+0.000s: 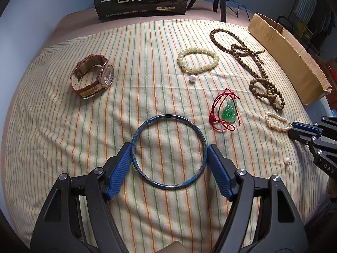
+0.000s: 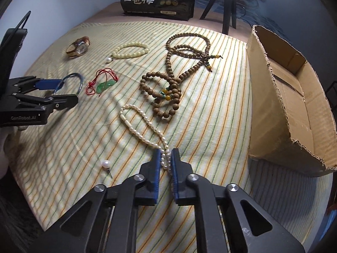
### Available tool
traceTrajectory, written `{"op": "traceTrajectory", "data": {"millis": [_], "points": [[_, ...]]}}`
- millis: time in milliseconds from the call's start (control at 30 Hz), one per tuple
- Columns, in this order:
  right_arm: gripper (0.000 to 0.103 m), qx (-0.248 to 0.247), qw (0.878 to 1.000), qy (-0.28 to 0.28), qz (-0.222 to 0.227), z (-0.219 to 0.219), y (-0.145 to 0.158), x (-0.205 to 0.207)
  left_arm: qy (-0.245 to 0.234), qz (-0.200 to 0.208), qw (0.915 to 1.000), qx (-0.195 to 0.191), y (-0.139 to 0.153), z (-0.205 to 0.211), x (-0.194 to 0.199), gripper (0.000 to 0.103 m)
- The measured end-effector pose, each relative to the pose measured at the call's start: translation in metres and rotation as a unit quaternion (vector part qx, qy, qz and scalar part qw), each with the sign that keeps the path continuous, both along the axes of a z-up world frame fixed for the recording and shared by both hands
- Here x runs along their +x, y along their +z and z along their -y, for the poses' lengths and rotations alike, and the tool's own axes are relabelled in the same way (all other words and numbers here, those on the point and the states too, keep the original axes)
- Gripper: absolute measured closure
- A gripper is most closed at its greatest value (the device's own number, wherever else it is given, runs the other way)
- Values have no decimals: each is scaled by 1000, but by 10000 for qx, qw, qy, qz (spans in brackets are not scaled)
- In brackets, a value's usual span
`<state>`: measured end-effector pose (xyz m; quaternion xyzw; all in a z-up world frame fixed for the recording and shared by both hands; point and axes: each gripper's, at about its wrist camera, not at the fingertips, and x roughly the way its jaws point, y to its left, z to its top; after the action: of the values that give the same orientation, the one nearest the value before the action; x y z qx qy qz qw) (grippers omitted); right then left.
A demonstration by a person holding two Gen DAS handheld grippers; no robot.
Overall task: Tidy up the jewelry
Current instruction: 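Grasp the blue bangle with the left tool while the right tool grasps the pearl necklace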
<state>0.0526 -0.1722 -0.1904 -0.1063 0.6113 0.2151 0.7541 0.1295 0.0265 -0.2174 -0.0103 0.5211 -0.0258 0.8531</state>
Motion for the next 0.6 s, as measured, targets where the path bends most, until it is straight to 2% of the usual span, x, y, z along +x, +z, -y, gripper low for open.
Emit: {"op": "traceTrajectory", "data": {"millis": [167, 600], "points": [[100, 106, 9999, -127, 12, 4, 6, 0, 110, 58, 9999, -35, 6, -5, -4, 29], [100, 550, 9963, -550, 354, 18, 43, 10, 31, 596, 9982, 60, 39, 7, -14, 29]]}}
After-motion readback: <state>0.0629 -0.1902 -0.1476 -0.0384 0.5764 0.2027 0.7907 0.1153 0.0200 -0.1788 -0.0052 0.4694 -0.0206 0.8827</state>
